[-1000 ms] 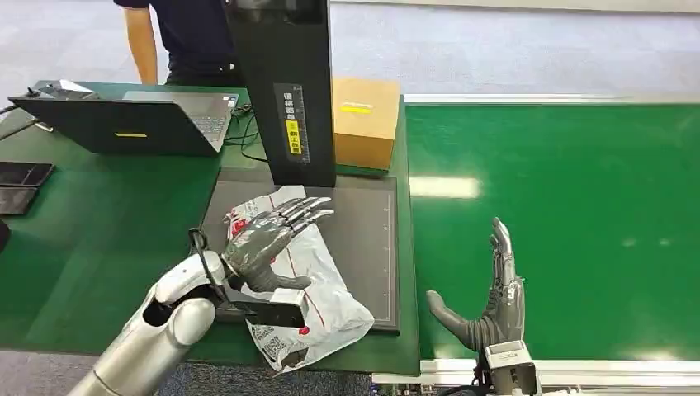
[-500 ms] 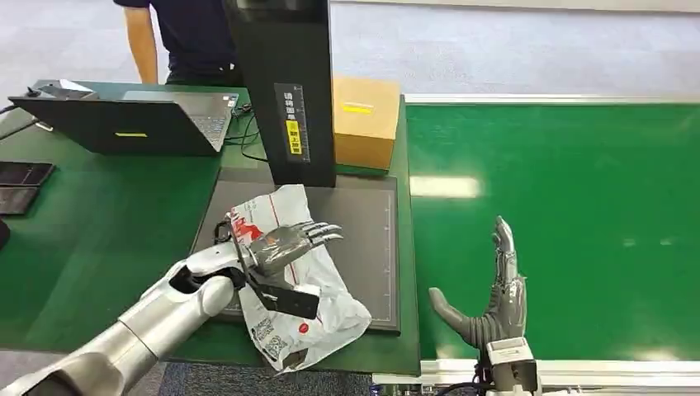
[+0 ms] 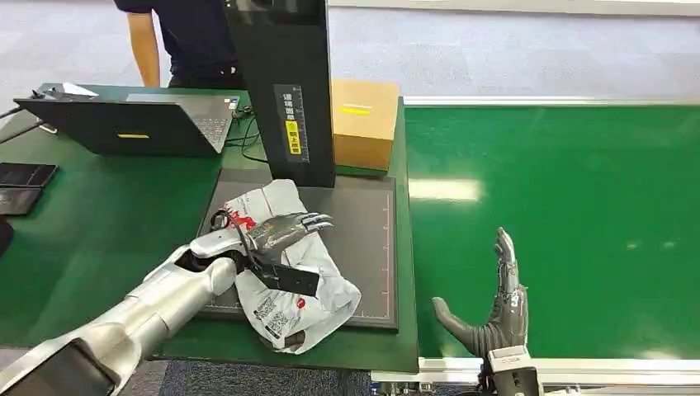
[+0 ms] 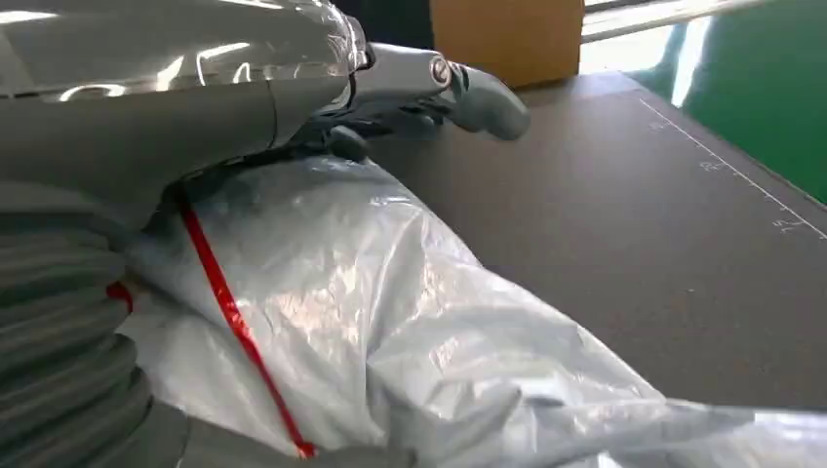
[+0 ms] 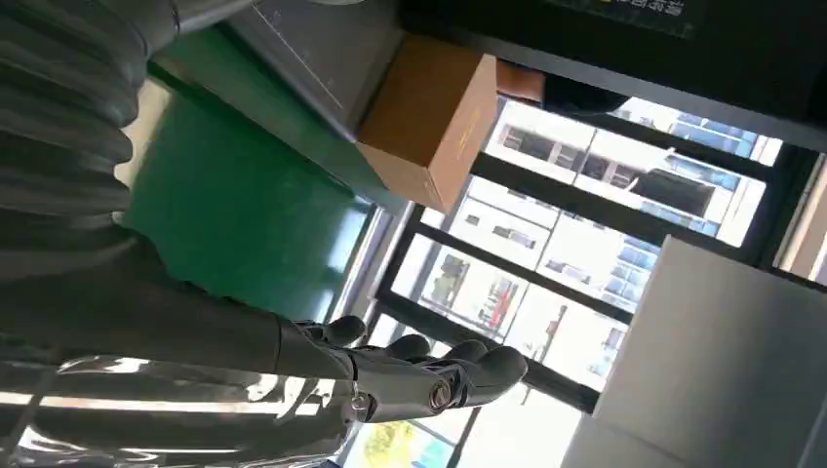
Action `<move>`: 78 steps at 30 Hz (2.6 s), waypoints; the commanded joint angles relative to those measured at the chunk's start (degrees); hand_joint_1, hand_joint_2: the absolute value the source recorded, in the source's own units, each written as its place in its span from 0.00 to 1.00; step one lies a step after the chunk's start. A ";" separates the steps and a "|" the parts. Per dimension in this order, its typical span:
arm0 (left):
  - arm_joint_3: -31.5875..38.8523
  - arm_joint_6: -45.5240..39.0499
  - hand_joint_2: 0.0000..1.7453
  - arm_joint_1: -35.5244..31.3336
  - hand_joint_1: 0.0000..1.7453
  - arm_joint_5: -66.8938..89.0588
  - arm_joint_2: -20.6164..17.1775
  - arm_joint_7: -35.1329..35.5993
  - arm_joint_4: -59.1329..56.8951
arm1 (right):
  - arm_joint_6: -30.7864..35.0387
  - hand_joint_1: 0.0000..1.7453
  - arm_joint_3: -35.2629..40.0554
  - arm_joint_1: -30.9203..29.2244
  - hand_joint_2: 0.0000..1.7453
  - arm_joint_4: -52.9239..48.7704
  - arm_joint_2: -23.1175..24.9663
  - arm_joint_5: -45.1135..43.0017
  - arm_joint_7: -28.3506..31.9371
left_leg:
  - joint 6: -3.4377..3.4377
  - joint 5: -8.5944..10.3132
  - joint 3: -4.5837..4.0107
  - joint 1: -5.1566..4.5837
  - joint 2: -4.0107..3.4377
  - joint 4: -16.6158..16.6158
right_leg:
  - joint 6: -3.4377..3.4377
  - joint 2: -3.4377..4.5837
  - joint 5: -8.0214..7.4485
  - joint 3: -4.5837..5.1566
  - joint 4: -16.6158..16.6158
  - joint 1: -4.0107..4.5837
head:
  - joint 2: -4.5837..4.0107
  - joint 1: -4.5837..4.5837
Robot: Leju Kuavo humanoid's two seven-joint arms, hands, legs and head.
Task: Moved the parcel from conveyor to table for the left to box.
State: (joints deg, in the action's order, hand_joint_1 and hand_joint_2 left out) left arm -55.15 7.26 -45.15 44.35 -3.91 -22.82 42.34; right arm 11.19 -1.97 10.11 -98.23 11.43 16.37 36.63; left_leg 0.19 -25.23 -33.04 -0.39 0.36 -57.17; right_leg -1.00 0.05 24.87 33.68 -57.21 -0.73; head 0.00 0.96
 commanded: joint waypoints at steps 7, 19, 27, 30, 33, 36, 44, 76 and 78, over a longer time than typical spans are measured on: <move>0.30 -1.69 1.00 0.17 1.00 0.85 -4.91 2.48 11.69 | 1.17 0.00 0.82 0.09 1.00 2.06 -2.35 -0.40 -0.04 | -0.16 0.17 -0.25 0.08 -0.08 0.02 | 0.11 0.03 -0.20 0.25 0.00 0.07 | 0.00 0.00; 5.18 -3.26 1.00 3.15 1.00 3.27 -8.25 4.59 22.23 | 1.30 0.00 1.20 0.45 1.00 0.55 -2.58 0.45 -0.85 | -0.17 0.11 -0.40 0.06 -0.08 -0.01 | 0.10 0.06 -0.12 0.41 -0.06 0.05 | 0.00 0.00; 8.35 -1.01 1.00 2.96 0.00 4.98 -10.78 6.98 28.90 | 1.34 0.00 1.85 -2.51 1.00 2.20 -3.83 0.25 -1.57 | -0.13 0.14 -0.53 0.05 -0.09 -0.05 | 0.06 0.09 -0.17 0.54 -0.09 0.04 | 0.00 0.00; 8.81 -0.64 1.00 1.45 0.25 5.34 -11.32 7.12 31.33 | 2.15 0.00 2.43 -2.12 1.00 1.95 -4.36 0.10 -2.12 | -0.14 0.13 -0.55 0.07 -0.11 -0.08 | 0.07 0.10 -0.17 0.56 -0.12 0.06 | 0.00 0.00; 9.51 -0.77 1.00 1.15 0.90 5.33 -12.32 7.31 33.31 | 2.54 0.00 2.49 -1.28 1.00 1.37 -4.14 0.15 -2.14 | -0.13 0.13 -0.56 0.07 -0.03 -0.08 | 0.07 0.03 -0.14 0.55 -0.13 0.06 | 0.00 0.00; 11.18 -1.31 1.00 1.65 1.00 5.63 -13.35 7.83 35.44 | 2.88 0.00 2.25 0.04 1.00 0.01 -3.36 0.49 -2.12 | -0.13 0.12 -0.53 0.05 -0.06 -0.05 | 0.07 0.06 -0.13 0.54 -0.12 0.03 | 0.00 0.00; 10.76 2.23 1.00 2.11 0.00 8.11 -13.99 10.02 34.35 | 1.40 0.00 0.75 -0.64 1.00 -0.11 -2.37 1.60 -2.59 | -0.16 0.14 -0.46 0.05 -0.02 -0.01 | 0.09 0.01 -0.13 0.48 -0.09 0.04 | 0.00 0.00; -8.15 10.46 1.00 -5.68 0.00 1.46 -8.95 6.47 2.03 | 1.08 0.00 -0.68 0.10 1.00 0.96 -2.21 0.54 -0.65 | -0.12 0.18 -0.32 0.03 0.09 0.05 | 0.07 -0.08 -0.13 0.35 -0.03 0.02 | 0.00 -0.02; -8.15 10.53 1.00 -6.10 0.00 1.48 -8.57 6.47 1.95 | 1.09 0.00 -0.68 0.21 1.00 0.96 -2.19 0.50 -0.59 | -0.16 0.24 -0.30 0.05 0.11 0.10 | 0.10 -0.12 -0.18 0.30 0.04 0.04 | 0.00 0.00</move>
State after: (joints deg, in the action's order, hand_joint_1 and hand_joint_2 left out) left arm -57.68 17.46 -48.49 45.24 -16.50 -16.37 54.14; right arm 12.09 -0.87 9.74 -98.92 9.31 17.42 35.63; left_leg 0.12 -25.09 -33.41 -0.39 0.35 -57.18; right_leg -0.97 0.08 24.74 34.11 -57.31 -0.74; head 0.00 0.96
